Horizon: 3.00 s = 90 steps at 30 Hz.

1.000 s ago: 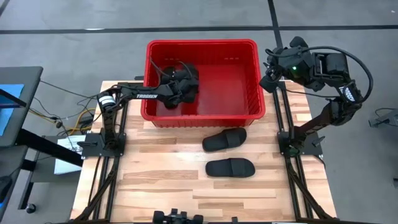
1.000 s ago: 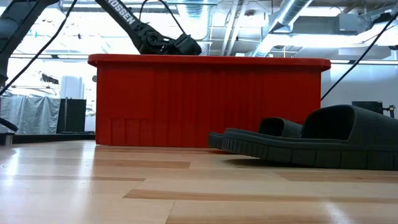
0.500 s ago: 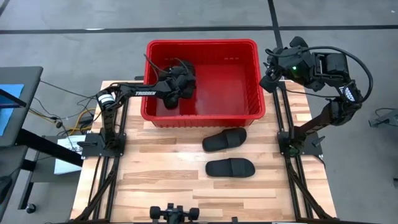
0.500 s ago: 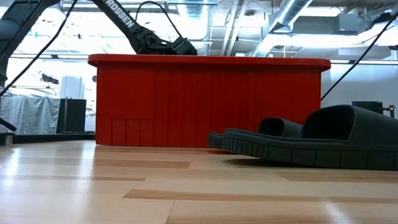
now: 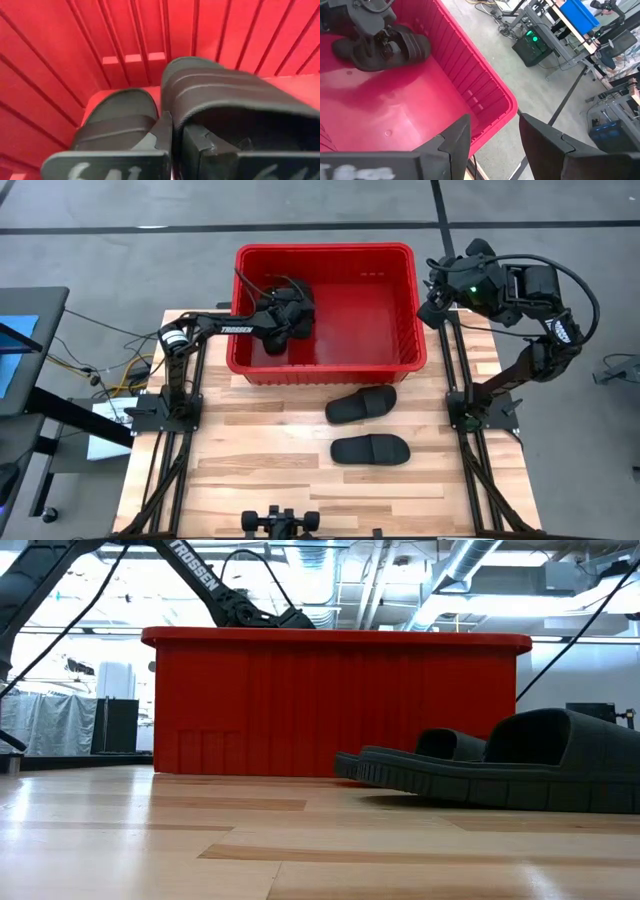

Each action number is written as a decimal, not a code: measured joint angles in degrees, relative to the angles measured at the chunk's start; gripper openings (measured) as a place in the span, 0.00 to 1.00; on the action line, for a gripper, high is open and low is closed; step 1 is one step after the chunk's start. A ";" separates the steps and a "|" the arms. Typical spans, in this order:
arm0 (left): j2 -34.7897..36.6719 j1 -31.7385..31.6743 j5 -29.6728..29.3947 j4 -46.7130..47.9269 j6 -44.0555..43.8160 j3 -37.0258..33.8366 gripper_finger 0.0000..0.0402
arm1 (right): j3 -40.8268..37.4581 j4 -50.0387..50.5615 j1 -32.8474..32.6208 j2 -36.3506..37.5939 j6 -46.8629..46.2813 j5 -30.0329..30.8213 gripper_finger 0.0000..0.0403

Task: Pick and place slides into bin
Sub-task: Put the black slide into the red bin

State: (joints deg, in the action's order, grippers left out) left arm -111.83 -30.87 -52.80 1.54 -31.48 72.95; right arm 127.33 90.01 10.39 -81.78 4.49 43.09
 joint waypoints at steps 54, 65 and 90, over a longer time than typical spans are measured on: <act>-0.04 -2.50 7.43 -5.83 -1.43 0.02 0.23 | -0.01 0.00 0.00 0.00 0.15 -0.07 0.40; -4.70 -2.34 13.38 -7.37 -1.21 0.07 0.23 | -0.02 0.00 0.00 -0.02 0.15 -0.09 0.40; -4.32 -2.32 10.29 4.68 13.11 7.44 0.23 | -0.02 -0.01 0.00 -0.02 0.50 -0.15 0.40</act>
State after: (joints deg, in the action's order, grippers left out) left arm -116.15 -33.19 -42.51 6.22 -18.37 80.39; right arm 127.31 90.01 10.39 -81.80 4.99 42.94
